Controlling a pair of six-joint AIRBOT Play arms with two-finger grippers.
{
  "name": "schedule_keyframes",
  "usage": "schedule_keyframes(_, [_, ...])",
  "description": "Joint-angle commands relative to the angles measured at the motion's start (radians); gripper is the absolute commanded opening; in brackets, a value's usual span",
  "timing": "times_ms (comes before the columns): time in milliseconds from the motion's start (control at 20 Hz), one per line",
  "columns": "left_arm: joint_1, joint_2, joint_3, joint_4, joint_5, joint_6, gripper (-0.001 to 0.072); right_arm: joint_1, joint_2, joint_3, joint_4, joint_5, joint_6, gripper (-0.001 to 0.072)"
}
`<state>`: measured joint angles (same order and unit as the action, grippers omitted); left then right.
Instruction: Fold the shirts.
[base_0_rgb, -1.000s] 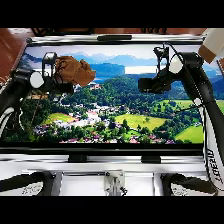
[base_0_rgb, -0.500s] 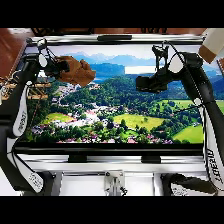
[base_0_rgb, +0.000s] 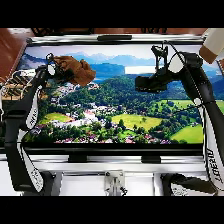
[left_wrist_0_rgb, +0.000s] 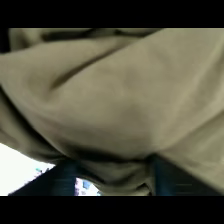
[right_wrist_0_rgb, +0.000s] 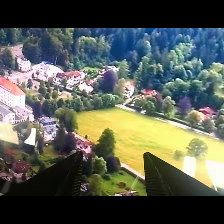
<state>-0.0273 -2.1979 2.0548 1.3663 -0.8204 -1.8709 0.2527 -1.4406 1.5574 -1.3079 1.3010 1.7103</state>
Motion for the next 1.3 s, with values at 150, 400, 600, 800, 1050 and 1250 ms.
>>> schedule_keyframes(150, [-0.005, 0.008, 0.003, -0.064, 0.009, 0.003, 0.0041, 0.001, 0.000, 0.000, -0.004, 0.000, 0.000, 0.0500])
schedule_keyframes(400, [-0.088, 0.279, 0.003, -0.072, 0.024, 0.194, 0.0040, 0.001, 0.027, 0.001, -0.006, 0.061, -0.047, 0.0499])
schedule_keyframes(600, [-0.194, 0.661, 0.002, 0.025, -0.044, 0.273, 0.0040, 0.001, 0.219, 0.001, -0.071, 0.157, -0.058, 0.0499])
schedule_keyframes(800, [-0.293, 0.941, -0.084, 0.030, -0.184, 0.270, 0.0039, 0.001, 0.466, 0.001, -0.248, 0.257, -0.051, 0.0499])
schedule_keyframes(1050, [-0.462, 1.004, -0.372, 0.032, -0.377, 0.235, 0.0039, 0.001, 0.613, 0.000, -0.223, 0.388, 0.033, 0.0499])
schedule_keyframes(1250, [-0.683, 0.969, -0.754, 0.011, -0.167, 0.101, 0.0040, 0.001, 0.617, -0.066, -0.158, 0.410, 0.010, 0.0500])
